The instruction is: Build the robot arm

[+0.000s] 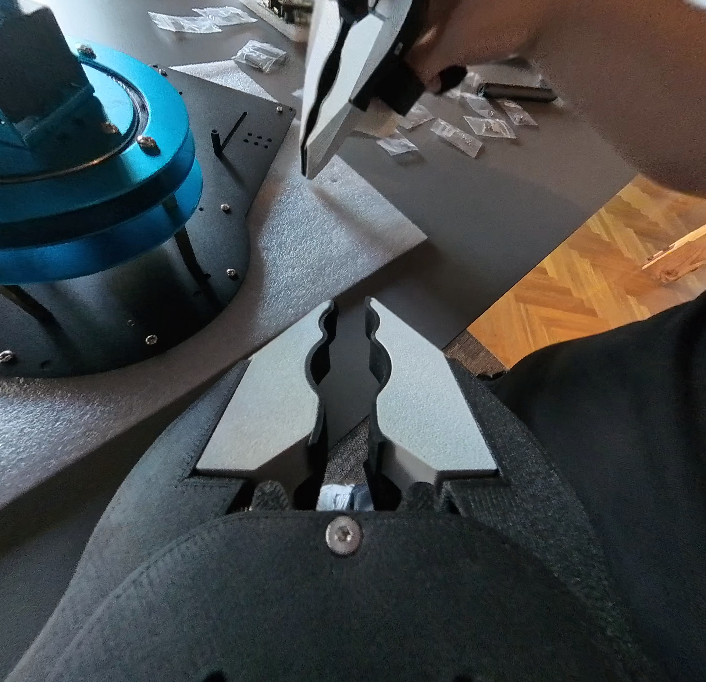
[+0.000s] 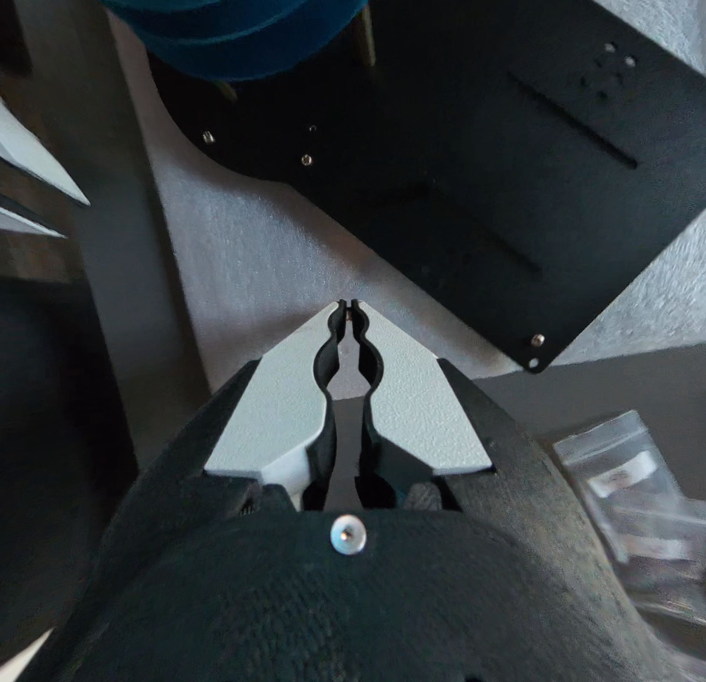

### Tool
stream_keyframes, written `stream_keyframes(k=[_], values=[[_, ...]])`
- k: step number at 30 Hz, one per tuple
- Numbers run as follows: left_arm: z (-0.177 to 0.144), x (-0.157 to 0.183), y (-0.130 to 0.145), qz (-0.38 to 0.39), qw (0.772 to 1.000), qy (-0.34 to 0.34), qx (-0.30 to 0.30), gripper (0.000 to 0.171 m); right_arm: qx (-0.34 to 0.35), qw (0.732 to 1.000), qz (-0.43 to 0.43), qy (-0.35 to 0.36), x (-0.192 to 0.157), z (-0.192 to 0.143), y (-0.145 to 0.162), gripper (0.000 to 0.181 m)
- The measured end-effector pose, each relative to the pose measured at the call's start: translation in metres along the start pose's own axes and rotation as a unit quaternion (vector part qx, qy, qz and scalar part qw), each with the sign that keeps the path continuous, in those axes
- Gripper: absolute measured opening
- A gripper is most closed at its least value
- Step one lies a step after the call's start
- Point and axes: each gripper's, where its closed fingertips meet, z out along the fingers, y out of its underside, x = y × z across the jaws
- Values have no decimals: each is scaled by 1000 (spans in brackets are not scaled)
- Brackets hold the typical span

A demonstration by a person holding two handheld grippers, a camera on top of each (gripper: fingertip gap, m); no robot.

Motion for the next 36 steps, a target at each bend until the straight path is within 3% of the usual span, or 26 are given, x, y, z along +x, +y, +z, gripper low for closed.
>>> stream_keyframes(k=[5,9,14,25,36], values=[[15,10,-14,1,1000,18,24,14,162,971,143,-105,-12,-27,-8,2],[38,24,-30,1,999,37,34,17,273,916,228,-185,-20,-53,-13,1],[69,38,-55,44,998,17,42,19,344,854,281,-271,-28,-76,-8,1],[126,52,-73,49,999,3,15,15,369,875,239,-202,-5,-98,33,1],[143,38,-82,61,997,-38,-9,18,377,880,214,-192,0,-95,33,1]])
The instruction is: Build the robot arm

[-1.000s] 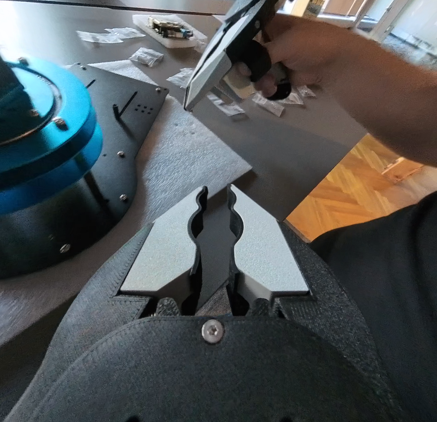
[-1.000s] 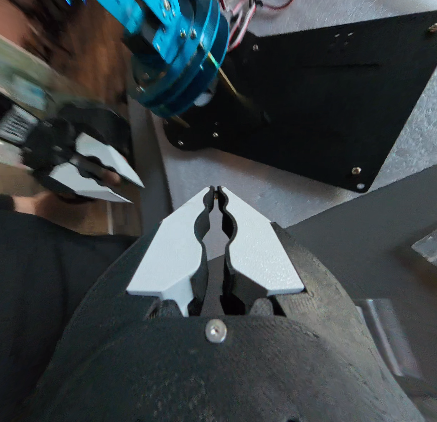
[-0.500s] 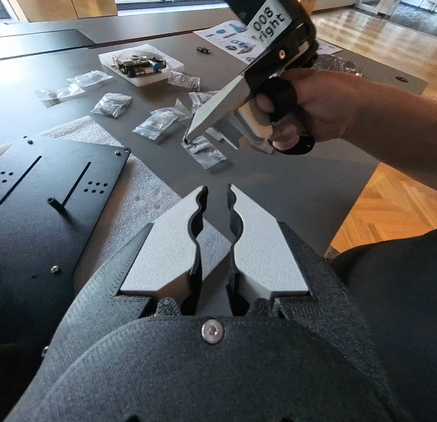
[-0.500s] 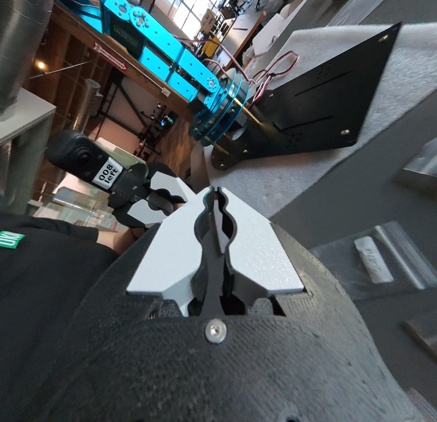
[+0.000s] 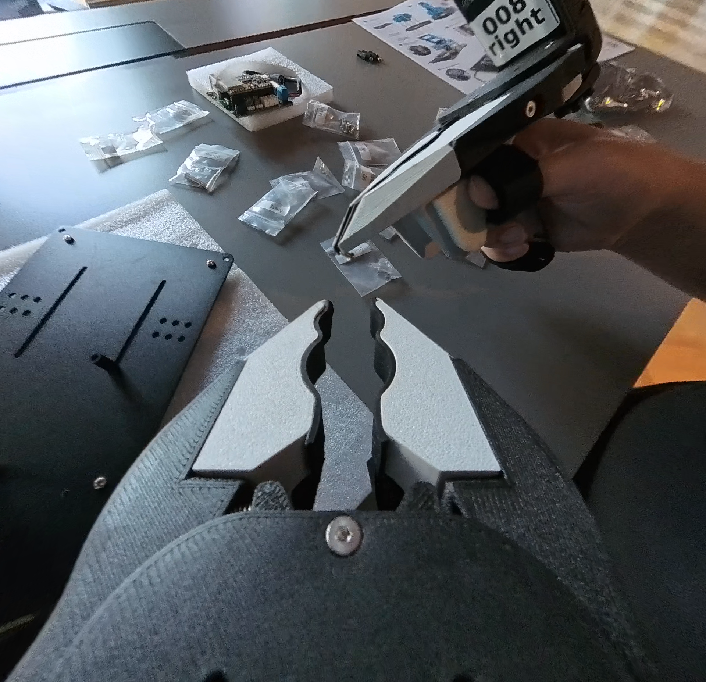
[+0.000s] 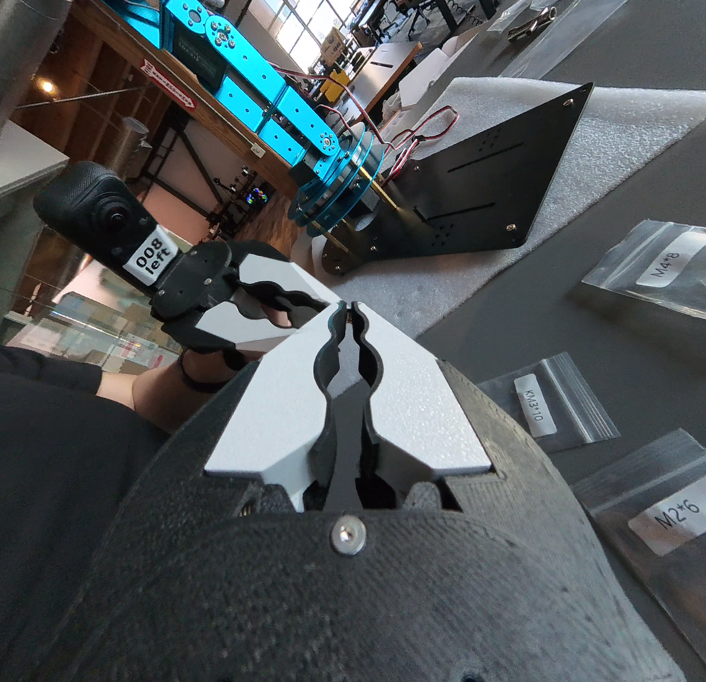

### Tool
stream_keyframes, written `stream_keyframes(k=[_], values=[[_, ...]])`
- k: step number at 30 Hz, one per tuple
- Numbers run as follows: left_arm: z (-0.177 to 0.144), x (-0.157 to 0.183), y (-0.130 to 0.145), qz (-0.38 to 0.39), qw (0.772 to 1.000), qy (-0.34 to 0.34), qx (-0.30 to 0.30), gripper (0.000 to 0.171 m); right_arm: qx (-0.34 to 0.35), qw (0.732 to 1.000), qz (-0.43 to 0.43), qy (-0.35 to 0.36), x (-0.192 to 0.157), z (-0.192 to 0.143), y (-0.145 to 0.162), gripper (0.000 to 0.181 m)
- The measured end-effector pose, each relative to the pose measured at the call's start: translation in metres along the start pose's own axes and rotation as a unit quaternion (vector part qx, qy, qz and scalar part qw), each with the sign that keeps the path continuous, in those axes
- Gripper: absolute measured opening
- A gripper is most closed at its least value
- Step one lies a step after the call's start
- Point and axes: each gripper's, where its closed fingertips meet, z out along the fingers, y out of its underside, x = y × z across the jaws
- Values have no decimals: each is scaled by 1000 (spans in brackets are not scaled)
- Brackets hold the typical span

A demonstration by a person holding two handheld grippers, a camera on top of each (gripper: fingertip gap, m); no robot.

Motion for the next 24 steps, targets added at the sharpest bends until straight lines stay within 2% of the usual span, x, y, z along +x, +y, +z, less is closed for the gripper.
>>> stream_keyframes(k=[10,21,24], values=[[1,-8,-1,35,999,-39,-3,20,-7,1000,6,-18,0,11,-2,1],[-24,-30,22,18,996,-85,-10,16,-14,999,-29,-14,2,46,-5,1],[-29,-36,31,4,996,-90,-16,15,-22,998,-55,13,9,56,-3,1]])
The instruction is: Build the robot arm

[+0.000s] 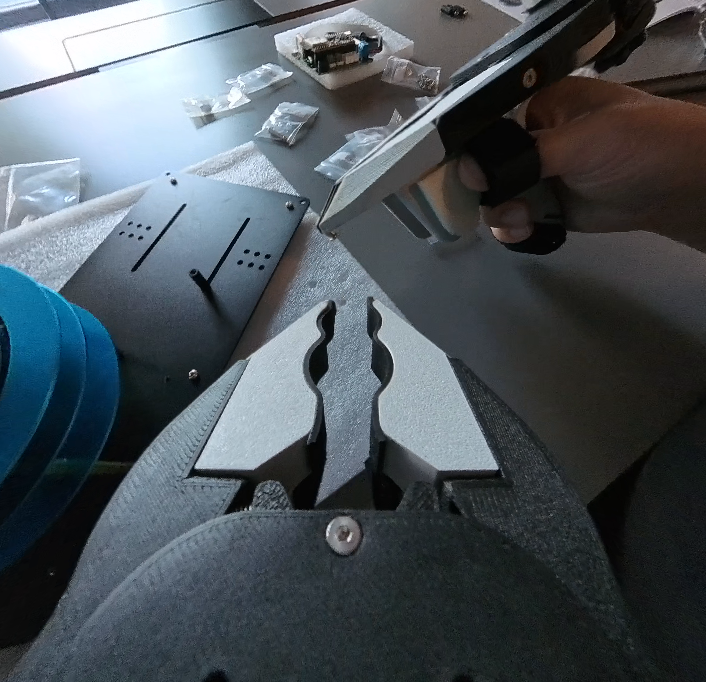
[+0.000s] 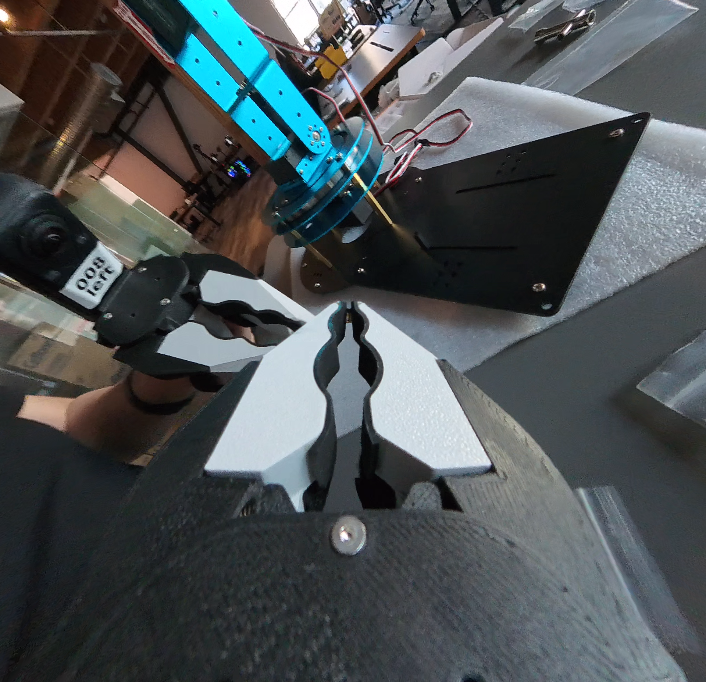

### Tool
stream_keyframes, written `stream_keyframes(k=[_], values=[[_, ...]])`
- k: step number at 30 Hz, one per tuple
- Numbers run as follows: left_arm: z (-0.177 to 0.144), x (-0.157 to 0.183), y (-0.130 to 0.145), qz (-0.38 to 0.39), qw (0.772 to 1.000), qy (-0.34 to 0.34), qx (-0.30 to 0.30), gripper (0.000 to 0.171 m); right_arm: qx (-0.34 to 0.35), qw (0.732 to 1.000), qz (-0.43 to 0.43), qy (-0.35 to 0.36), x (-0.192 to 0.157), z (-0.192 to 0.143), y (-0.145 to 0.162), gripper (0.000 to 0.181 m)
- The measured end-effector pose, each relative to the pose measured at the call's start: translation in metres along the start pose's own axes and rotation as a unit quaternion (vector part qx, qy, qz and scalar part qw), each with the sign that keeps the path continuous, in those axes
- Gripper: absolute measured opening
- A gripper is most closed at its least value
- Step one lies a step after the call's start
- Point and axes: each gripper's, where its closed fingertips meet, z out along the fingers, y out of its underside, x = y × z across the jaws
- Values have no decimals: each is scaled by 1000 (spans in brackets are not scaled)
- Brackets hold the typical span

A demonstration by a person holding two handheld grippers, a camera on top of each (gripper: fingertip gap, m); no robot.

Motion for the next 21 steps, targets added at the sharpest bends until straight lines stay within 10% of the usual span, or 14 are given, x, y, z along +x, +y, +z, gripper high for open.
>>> stream_keyframes(k=[21], values=[[-1,-20,-19,14,997,-45,65,9,-7,990,124,-66,-17,21,3,1]])
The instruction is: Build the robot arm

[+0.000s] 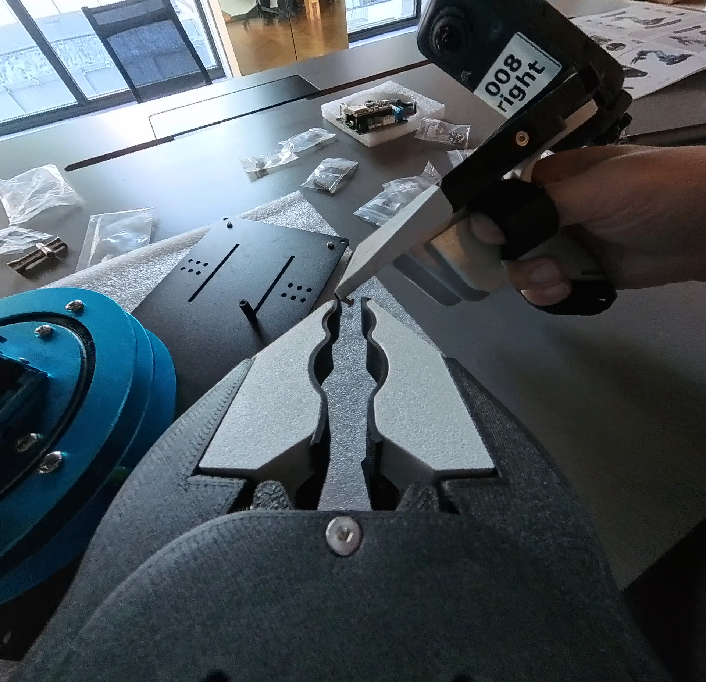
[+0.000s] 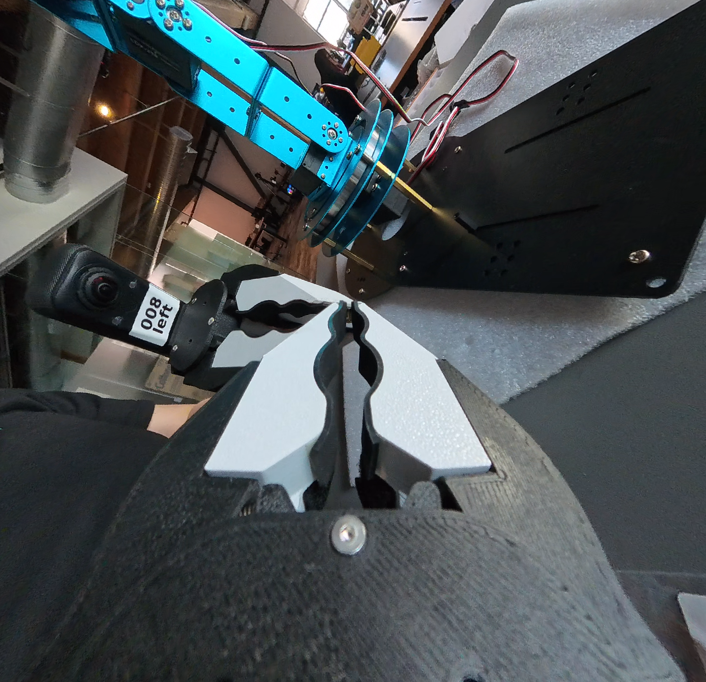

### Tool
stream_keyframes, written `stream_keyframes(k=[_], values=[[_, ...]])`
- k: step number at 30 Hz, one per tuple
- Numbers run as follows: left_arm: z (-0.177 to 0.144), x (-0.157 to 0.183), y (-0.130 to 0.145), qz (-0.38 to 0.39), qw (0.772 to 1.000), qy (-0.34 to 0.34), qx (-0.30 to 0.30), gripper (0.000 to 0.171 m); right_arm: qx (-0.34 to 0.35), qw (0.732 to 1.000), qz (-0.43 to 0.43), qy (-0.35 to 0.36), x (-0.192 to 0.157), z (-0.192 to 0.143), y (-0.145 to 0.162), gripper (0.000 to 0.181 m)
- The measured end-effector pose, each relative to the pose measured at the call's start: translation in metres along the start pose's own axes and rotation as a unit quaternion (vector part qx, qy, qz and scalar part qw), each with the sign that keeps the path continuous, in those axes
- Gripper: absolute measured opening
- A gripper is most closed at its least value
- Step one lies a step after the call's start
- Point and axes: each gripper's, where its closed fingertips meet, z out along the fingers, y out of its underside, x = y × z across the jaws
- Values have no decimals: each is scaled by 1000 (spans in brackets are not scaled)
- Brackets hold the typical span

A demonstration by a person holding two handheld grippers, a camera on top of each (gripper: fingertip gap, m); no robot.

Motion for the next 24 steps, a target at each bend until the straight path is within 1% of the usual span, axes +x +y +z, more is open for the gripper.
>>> stream_keyframes(k=[4,8,13,24], values=[[0,-1,1,0,1000,3,1,5,-2,1000,1,1,1,0,0,1],[1,0,2,0,1000,6,0,5,-3,1000,5,1,2,-1,1,1],[2,2,5,16,1000,10,-6,2,-11,1000,5,1,3,-2,3,1],[4,6,6,31,999,16,-11,2,-31,999,-13,-1,5,-5,6,1]])
